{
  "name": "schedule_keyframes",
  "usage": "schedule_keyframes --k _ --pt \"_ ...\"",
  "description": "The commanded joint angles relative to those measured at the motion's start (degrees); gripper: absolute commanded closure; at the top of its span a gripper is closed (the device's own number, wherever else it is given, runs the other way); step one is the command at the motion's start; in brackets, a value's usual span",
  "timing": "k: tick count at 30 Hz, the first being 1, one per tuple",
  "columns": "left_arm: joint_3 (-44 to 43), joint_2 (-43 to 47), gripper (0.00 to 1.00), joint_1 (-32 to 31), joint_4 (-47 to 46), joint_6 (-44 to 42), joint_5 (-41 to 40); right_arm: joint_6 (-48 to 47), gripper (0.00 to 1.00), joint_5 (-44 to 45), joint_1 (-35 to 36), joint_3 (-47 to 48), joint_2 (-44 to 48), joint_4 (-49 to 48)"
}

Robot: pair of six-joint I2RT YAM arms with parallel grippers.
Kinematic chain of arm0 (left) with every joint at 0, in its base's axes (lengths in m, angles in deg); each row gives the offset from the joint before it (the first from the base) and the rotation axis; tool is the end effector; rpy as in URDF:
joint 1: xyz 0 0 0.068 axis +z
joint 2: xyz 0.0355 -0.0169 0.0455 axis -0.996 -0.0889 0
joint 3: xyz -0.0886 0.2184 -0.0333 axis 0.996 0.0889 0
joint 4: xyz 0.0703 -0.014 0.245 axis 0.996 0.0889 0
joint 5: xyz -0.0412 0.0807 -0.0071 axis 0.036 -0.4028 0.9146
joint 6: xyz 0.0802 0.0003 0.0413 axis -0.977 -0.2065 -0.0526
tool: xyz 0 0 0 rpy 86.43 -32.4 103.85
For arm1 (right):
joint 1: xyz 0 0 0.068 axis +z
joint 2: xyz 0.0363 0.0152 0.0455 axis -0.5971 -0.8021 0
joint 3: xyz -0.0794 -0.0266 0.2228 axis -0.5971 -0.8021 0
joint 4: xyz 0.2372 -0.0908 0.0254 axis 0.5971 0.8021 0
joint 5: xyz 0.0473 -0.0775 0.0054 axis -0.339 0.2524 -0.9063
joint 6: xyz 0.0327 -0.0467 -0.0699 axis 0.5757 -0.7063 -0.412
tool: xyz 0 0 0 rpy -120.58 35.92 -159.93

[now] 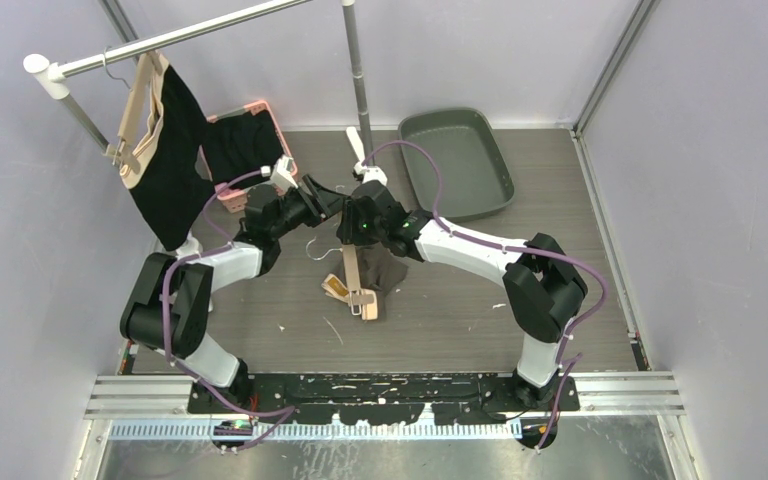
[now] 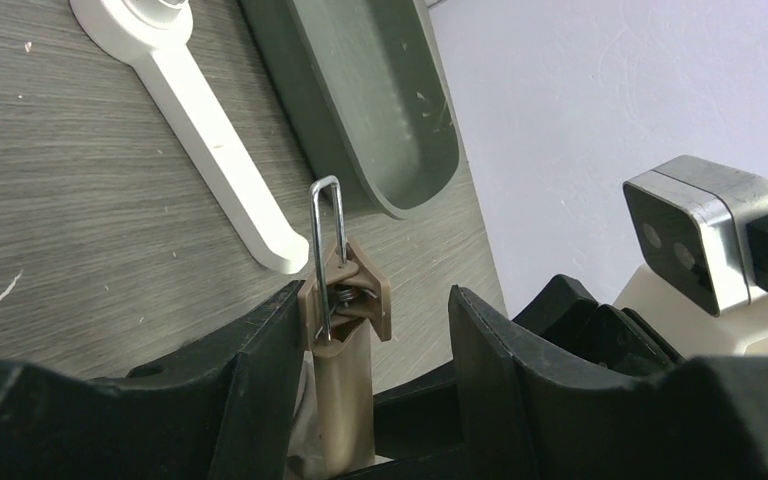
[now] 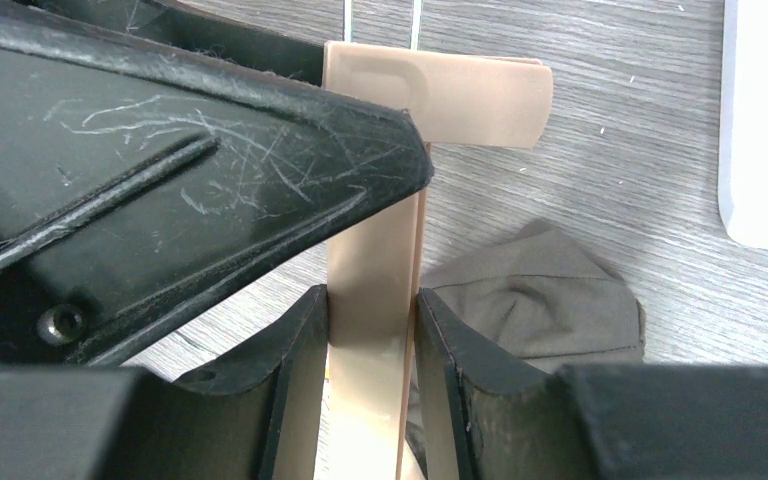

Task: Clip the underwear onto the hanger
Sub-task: Open the clamp at the hanger.

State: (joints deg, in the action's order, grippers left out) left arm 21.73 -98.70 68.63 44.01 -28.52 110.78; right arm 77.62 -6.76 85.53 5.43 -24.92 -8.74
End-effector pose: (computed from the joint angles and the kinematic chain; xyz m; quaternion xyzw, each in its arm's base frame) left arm 0.3403 -0.1391 0.1789 -0.0777 0.7467 -0.5113 0.4183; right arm 0.2924 0.3217 0.1880 -0.0937 0.8841 0.2645 0.3736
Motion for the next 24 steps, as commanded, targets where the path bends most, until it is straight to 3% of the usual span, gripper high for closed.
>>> schedule_keyframes --k 1,7,12,17,24 --pt "-1.39 0.02 0.46 -0.25 -4.64 0.69 0.50 0.87 0.65 -0.20 -0.25 2.28 0.98 -2.44" --pt "-1.30 -0.35 0.50 -0.30 -5.35 1.37 0.20 0.97 0.65 -0.31 -0.26 2.05 1.25 -2.51" --pt "-1.34 -1.05 0.97 -0.28 -6.55 1.79 0.41 0.96 0.65 -0.56 -0.26 1.86 1.67 -2.47" --pt "-0.47 -0.84 1.00 -0.25 -7.66 2.05 0.45 0.51 0.61 0.39 -0.27 0.90 3.11 -2.49" --pt "1.18 0.47 1.00 -0.19 -6.25 1.35 0.23 0.10 0.35 1.63 -3.28 -2.36 8.49 -2.34"
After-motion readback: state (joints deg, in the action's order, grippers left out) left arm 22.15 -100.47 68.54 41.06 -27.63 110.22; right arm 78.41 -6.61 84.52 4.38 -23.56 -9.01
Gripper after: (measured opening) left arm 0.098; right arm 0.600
